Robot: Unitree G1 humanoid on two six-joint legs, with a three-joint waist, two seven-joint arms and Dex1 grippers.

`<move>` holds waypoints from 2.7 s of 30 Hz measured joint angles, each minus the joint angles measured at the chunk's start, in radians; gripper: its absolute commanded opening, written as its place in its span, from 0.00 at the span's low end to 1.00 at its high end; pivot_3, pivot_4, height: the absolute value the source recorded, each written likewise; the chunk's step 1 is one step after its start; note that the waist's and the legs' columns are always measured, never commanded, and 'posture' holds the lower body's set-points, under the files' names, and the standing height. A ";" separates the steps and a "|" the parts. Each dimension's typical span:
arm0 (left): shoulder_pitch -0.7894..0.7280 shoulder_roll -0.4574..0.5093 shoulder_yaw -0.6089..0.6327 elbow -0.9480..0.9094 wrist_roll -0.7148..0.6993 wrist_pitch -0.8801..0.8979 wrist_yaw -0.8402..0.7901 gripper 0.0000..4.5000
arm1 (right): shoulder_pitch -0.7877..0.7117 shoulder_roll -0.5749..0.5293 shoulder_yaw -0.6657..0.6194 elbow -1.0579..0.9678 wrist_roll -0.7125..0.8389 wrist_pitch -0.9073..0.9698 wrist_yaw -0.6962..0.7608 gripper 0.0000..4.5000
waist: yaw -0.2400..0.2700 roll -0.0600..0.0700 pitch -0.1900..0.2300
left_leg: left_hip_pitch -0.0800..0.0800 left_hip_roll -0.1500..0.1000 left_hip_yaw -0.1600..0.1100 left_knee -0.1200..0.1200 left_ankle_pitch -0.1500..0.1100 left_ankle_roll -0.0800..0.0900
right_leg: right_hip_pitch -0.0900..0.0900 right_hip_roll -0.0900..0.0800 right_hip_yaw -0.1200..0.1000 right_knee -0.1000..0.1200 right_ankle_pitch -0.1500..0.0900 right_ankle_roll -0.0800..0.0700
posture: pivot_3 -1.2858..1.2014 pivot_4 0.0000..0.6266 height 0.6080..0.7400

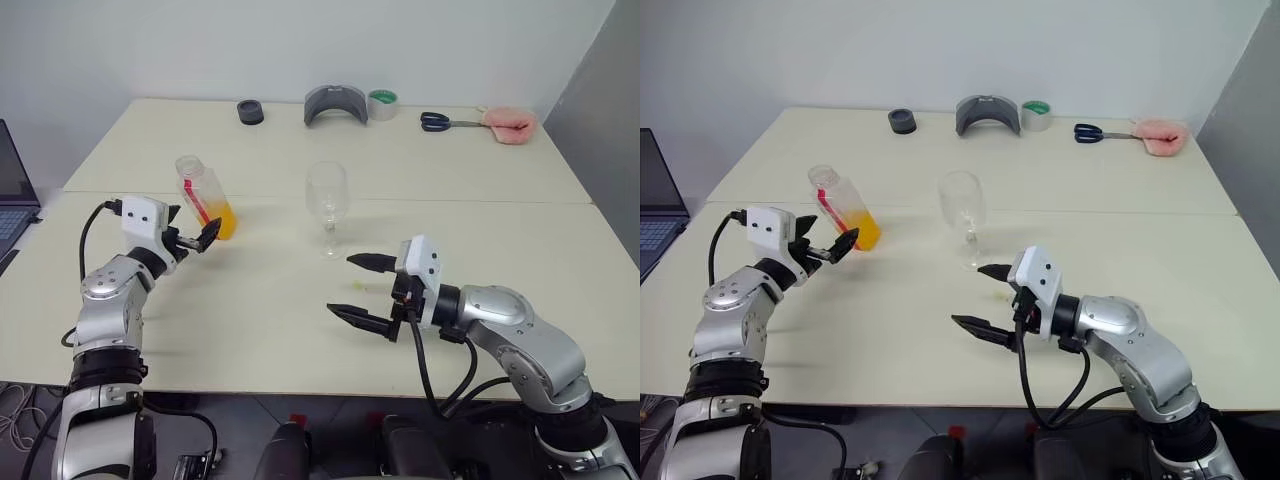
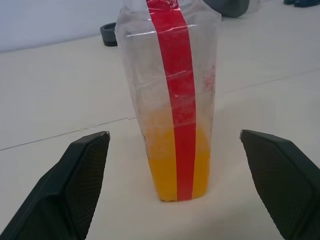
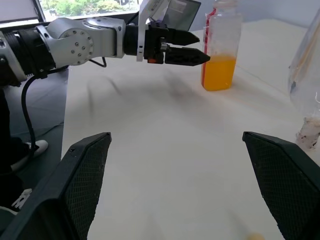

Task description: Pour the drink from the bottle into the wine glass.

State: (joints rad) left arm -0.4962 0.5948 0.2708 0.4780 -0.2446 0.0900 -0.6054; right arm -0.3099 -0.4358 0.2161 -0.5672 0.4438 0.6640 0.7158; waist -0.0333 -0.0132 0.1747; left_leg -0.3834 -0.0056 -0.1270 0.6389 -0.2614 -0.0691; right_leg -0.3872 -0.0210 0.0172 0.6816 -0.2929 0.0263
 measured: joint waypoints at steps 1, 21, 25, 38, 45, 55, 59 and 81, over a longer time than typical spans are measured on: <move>-0.014 0.000 -0.001 0.020 0.003 -0.011 -0.003 1.00 | -0.002 0.000 0.002 0.000 0.000 0.000 0.000 0.99 | 0.000 0.000 0.000 | 0.000 0.000 0.000 0.000 0.000 0.000 | 0.000 0.000 0.000 0.000 0.000 0.000 | 0.52 0.24 1.00; -0.254 0.011 -0.041 0.422 0.058 -0.179 -0.084 1.00 | -0.043 0.018 0.003 0.003 0.000 -0.011 -0.026 0.99 | -0.001 0.000 0.000 | -0.001 0.000 -0.001 0.001 0.000 0.000 | 0.000 0.000 -0.001 0.001 0.000 0.000 | 0.52 0.24 1.00; -0.265 0.010 -0.042 0.460 0.066 -0.202 -0.085 0.80 | -0.046 0.019 0.003 0.004 -0.001 -0.015 -0.028 1.00 | -0.001 0.000 0.000 | -0.001 0.000 -0.001 0.001 0.000 0.000 | 0.000 0.000 -0.001 0.001 0.000 0.000 | 0.52 0.24 1.00; -0.283 0.002 -0.047 0.503 0.068 -0.230 -0.091 0.38 | -0.046 0.025 0.004 0.022 -0.020 -0.041 -0.044 1.00 | -0.002 0.000 0.000 | -0.001 0.000 -0.002 0.001 0.000 0.000 | 0.000 0.000 -0.001 0.001 0.000 0.000 | 0.52 0.24 1.00; -0.278 -0.062 -0.104 0.293 0.072 -0.185 -0.086 0.38 | -0.052 0.052 -0.041 0.023 -0.052 -0.074 -0.124 1.00 | 0.001 0.000 0.000 | -0.009 -0.002 -0.005 0.006 0.002 -0.003 | -0.003 -0.001 -0.004 0.000 0.000 0.000 | 0.52 0.24 1.00; -0.300 -0.075 -0.257 0.042 0.180 -0.165 -0.081 0.38 | -0.053 0.054 -0.086 0.054 -0.127 -0.166 -0.180 1.00 | -0.007 0.000 0.000 | -0.008 -0.001 -0.004 0.005 0.002 -0.003 | -0.003 0.001 -0.003 0.002 0.000 0.000 | 0.52 0.24 1.00; -0.372 -0.069 -0.305 0.091 0.262 -0.289 -0.058 0.38 | -0.054 0.053 -0.087 0.064 -0.110 -0.166 -0.164 1.00 | -0.005 0.000 0.000 | -0.008 -0.001 -0.004 0.005 0.002 -0.003 | -0.003 0.000 -0.003 0.001 0.000 0.000 | 0.52 0.24 1.00; -0.597 -0.005 -0.482 0.506 0.663 -0.784 0.277 0.38 | -0.056 0.097 -0.089 0.119 -0.177 -0.227 -0.243 1.00 | -0.006 -0.001 0.000 | -0.008 -0.002 -0.004 0.005 0.000 0.000 | -0.003 0.000 -0.003 0.002 0.000 0.000 | 0.52 0.24 1.00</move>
State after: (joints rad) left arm -1.0936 0.5902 -0.2113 0.9837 0.4179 -0.6939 -0.3282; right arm -0.3655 -0.3389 0.1275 -0.4487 0.2665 0.4368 0.4724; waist -0.0396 -0.0138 0.1750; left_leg -0.3917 -0.0077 -0.1309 0.6442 -0.2612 -0.0694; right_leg -0.3904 -0.0208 0.0139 0.6833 -0.2927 0.0264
